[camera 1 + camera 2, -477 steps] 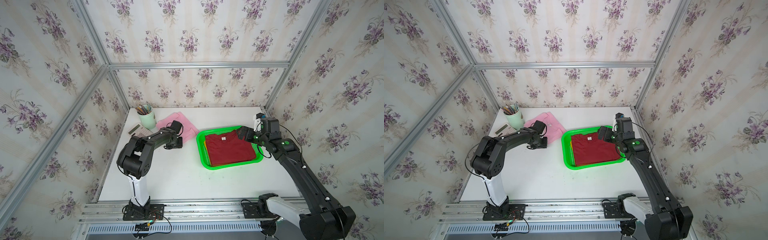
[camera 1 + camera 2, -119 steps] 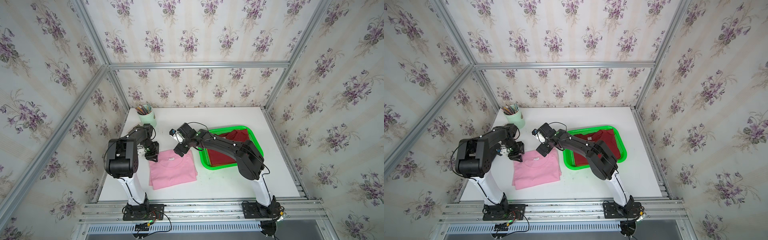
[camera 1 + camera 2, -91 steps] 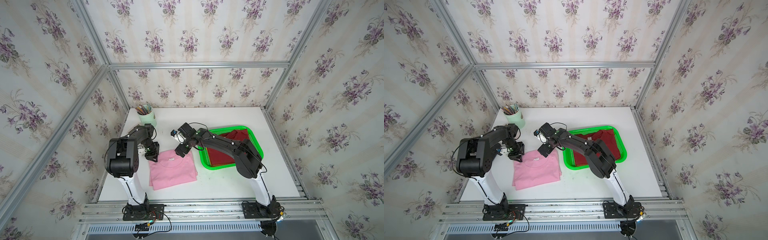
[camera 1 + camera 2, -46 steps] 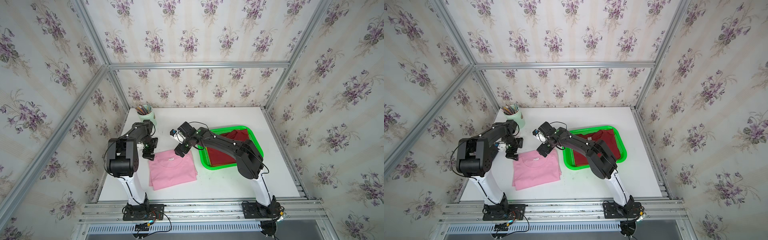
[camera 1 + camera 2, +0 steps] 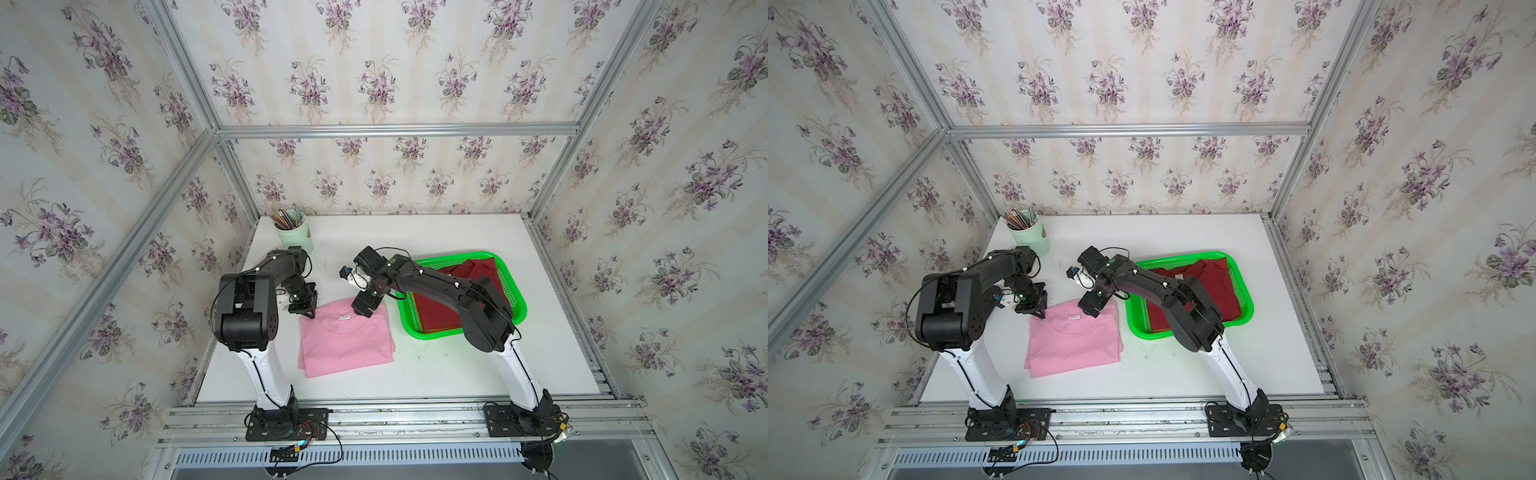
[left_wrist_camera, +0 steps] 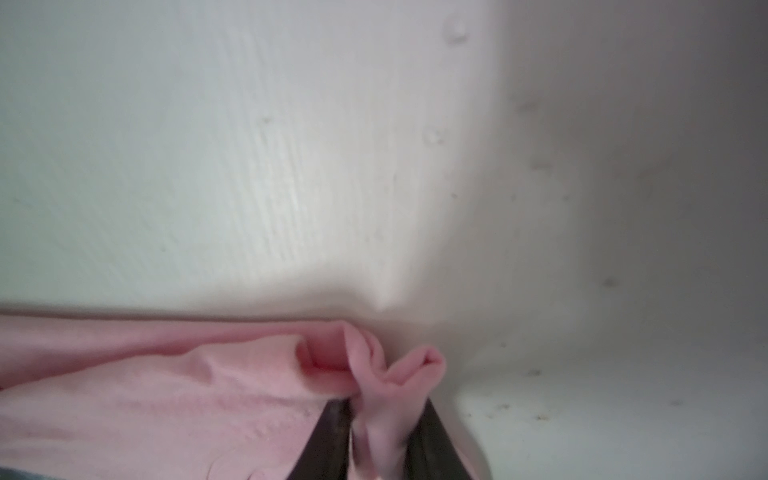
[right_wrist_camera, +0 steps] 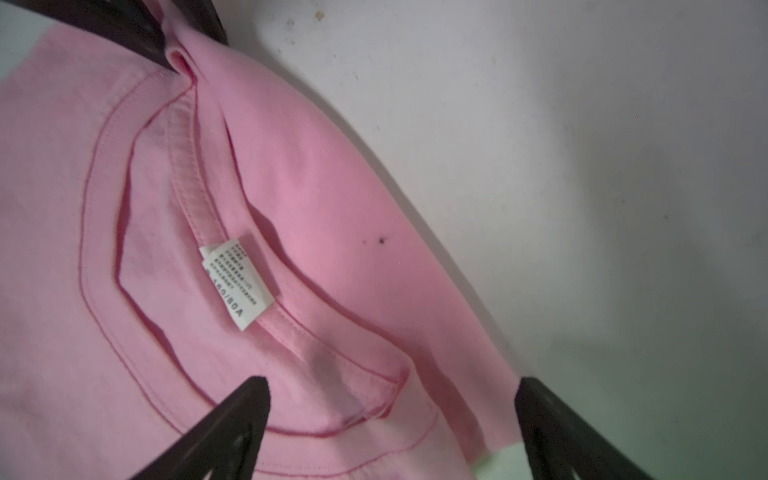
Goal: Put the folded t-shirts into the basket
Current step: Pick up the T-shirt from the center of the board.
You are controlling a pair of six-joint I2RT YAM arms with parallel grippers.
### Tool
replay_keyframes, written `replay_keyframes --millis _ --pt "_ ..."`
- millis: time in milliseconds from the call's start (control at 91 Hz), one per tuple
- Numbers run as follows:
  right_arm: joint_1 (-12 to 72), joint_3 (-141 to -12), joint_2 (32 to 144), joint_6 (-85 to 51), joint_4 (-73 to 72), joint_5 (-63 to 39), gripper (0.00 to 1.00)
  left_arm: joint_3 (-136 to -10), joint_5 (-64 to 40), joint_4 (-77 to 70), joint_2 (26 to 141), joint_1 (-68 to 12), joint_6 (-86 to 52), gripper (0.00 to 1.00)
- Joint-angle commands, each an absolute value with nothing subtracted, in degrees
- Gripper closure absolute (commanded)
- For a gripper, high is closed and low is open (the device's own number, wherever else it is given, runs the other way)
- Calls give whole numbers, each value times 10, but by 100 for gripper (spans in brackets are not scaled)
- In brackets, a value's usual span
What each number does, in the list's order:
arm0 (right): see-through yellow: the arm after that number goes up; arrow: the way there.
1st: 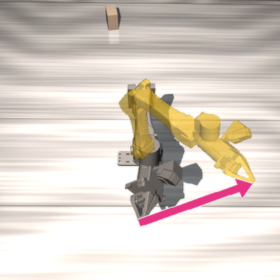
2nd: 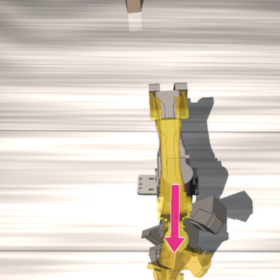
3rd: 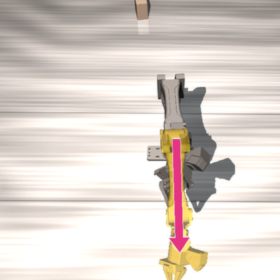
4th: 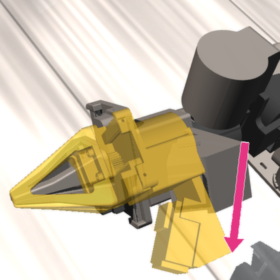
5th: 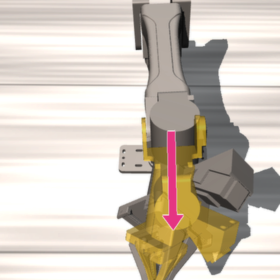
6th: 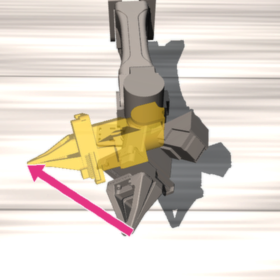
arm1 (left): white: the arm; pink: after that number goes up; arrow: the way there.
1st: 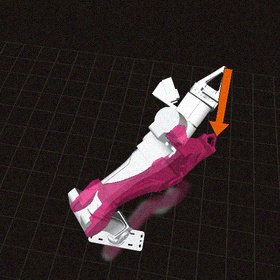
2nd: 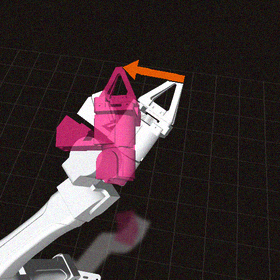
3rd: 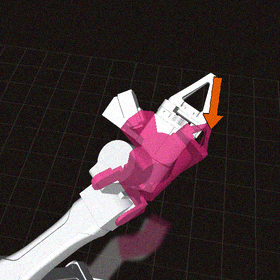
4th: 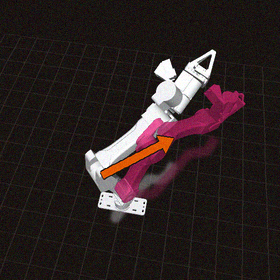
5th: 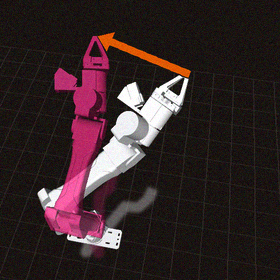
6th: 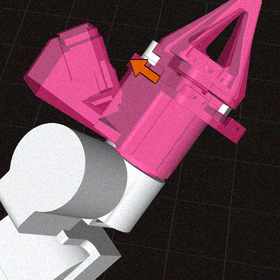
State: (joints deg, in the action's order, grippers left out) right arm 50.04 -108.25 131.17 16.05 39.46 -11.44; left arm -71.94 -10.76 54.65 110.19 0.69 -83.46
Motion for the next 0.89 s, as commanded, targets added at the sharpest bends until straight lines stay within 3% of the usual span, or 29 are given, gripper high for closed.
replay_keyframes --millis 0,66,330,593,879 --pt "491 -1090 1317 216 456 -188 1 -735 -95 551 1103 6 -771 87" --pt "490 -1087 1311 237 470 -200 0 -743 -92 558 1106 6 -740 100" --pt "480 -1020 1275 328 411 -186 0 -713 -90 539 1090 -1 -666 100" --pt "467 -1096 1334 344 425 -113 0 -735 -86 544 1095 -18 -585 100" --pt "447 -1129 1377 376 525 -209 1 -762 -85 555 1102 -19 -549 100"
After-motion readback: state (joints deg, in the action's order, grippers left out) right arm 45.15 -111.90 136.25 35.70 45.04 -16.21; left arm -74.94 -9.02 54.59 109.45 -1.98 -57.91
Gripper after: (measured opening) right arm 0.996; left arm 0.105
